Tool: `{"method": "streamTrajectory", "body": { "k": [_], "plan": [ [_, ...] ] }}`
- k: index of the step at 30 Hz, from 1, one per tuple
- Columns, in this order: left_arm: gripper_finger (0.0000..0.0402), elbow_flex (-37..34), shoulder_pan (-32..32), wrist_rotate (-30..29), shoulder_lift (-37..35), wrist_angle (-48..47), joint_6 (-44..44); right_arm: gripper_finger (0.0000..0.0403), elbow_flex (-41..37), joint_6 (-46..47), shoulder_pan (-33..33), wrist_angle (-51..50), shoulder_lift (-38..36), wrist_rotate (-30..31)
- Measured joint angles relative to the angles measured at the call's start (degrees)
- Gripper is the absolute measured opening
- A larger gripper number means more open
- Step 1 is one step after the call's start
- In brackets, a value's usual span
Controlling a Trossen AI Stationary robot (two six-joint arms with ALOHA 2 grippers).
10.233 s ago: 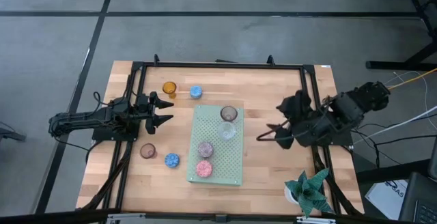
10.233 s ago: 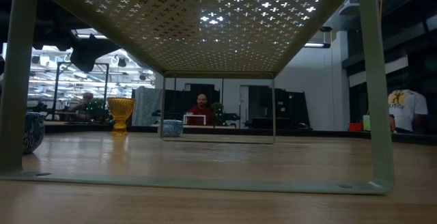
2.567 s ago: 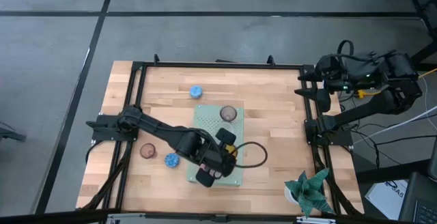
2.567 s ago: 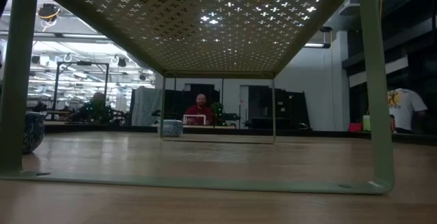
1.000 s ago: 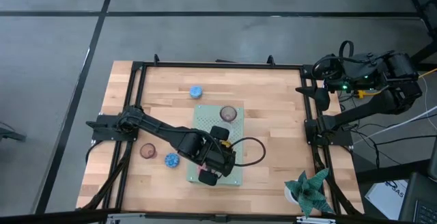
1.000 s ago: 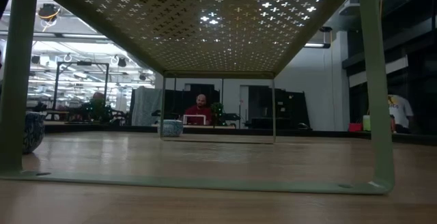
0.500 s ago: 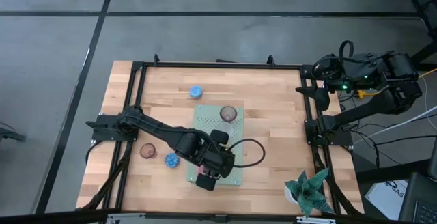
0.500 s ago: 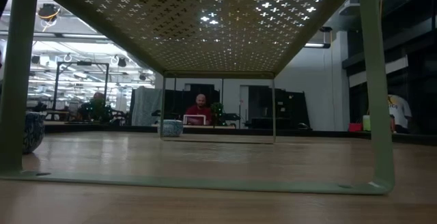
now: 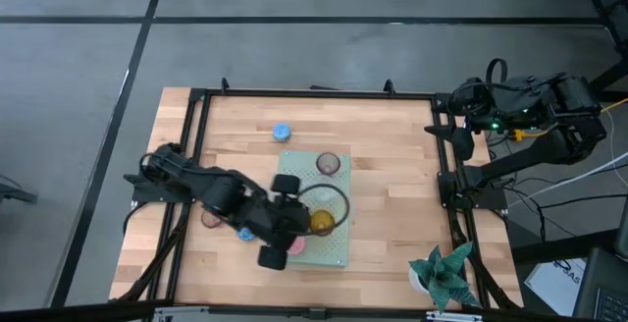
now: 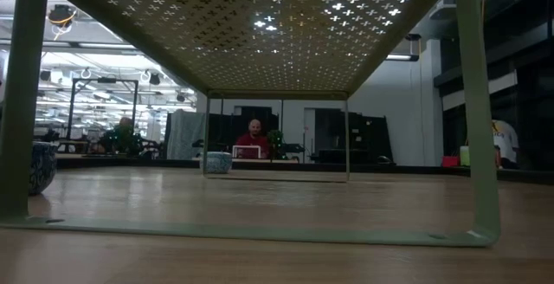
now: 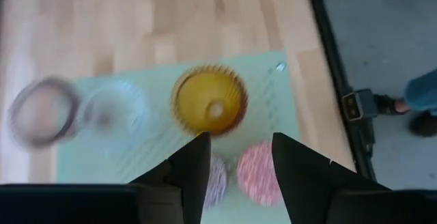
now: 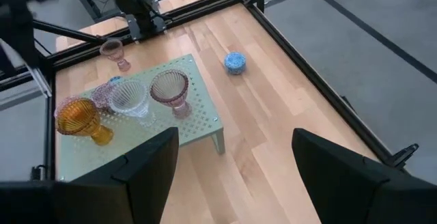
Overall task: Pick & Place candle stick holders
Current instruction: Put the pink candle holder on the shelf
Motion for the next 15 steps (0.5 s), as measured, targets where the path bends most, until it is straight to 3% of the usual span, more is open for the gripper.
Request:
{"method": "streamTrajectory", "body": {
  "k": [7, 12, 15],
  "plan": [
    [0.0144, -0.1, -5.0, -6.3, -3.1, -8.9, -7.8, 0.0288, 0.0, -2.3, 0.0, 0.1, 0.0, -0.5],
    [0.0145, -4.7, -7.8, -4.6, -4.7, -8.3, -7.0, 0.0288, 0.0, -1.9, 0.0, 0.7, 0.1, -0.5],
    [0.0145, -10.0, -8.8, -3.7, -7.5, -8.3, -10.8, 0.0288, 0.0, -1.9, 0.0, 0.1, 0.1, -0.4]
  ]
}}
